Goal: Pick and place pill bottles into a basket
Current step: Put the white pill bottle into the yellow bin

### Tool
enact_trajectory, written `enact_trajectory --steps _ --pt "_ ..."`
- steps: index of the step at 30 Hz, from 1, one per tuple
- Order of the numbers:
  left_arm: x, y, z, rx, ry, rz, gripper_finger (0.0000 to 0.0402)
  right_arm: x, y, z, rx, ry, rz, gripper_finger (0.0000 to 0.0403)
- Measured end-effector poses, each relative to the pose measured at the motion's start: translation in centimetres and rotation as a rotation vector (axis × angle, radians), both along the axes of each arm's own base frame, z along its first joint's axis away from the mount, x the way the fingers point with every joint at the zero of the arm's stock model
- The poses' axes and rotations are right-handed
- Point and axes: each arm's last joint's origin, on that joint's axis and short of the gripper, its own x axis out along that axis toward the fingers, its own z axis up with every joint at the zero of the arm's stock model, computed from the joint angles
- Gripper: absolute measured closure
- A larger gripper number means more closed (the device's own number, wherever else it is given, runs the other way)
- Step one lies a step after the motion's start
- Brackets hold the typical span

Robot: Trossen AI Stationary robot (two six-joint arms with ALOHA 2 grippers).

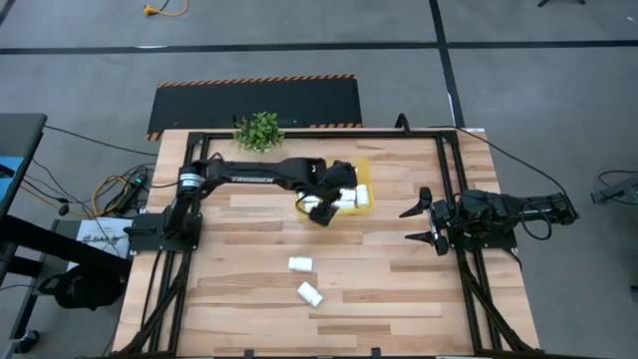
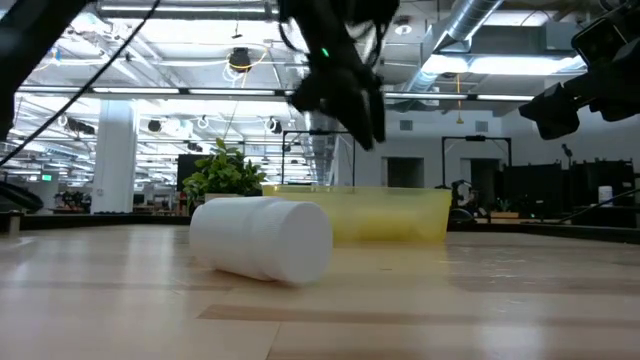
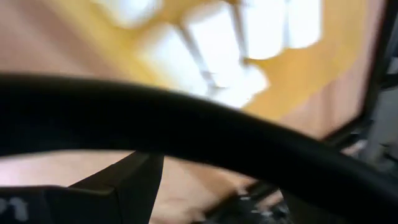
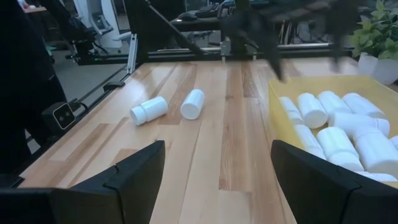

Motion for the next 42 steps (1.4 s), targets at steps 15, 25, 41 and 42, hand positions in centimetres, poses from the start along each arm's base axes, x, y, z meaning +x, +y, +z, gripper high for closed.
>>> enact_trajectory --steps 15,25,41,42 --pt "-5.4 -9.1 1.5 -0.186 0.39 -0.203 0.0125 0.0 0.0 0.0 0.0 0.0 0.0 0.0117" --pt "-6.0 -10.8 1.5 -0.189 0.439 -0.22 0.0125 0.0 0.0 0.0 0.0 0.0 0.0 0.0117" --pt "-14.0 -6.0 7.7 -0.139 0.531 -0.063 0.0125 0.0 0.0 0.0 0.0 0.0 0.0 0.0117" --pt "-14.8 -5.5 8.0 -0.14 0.517 -0.049 0.0125 0.0 0.0 0.0 0.0 -0.001 0.0 0.0117"
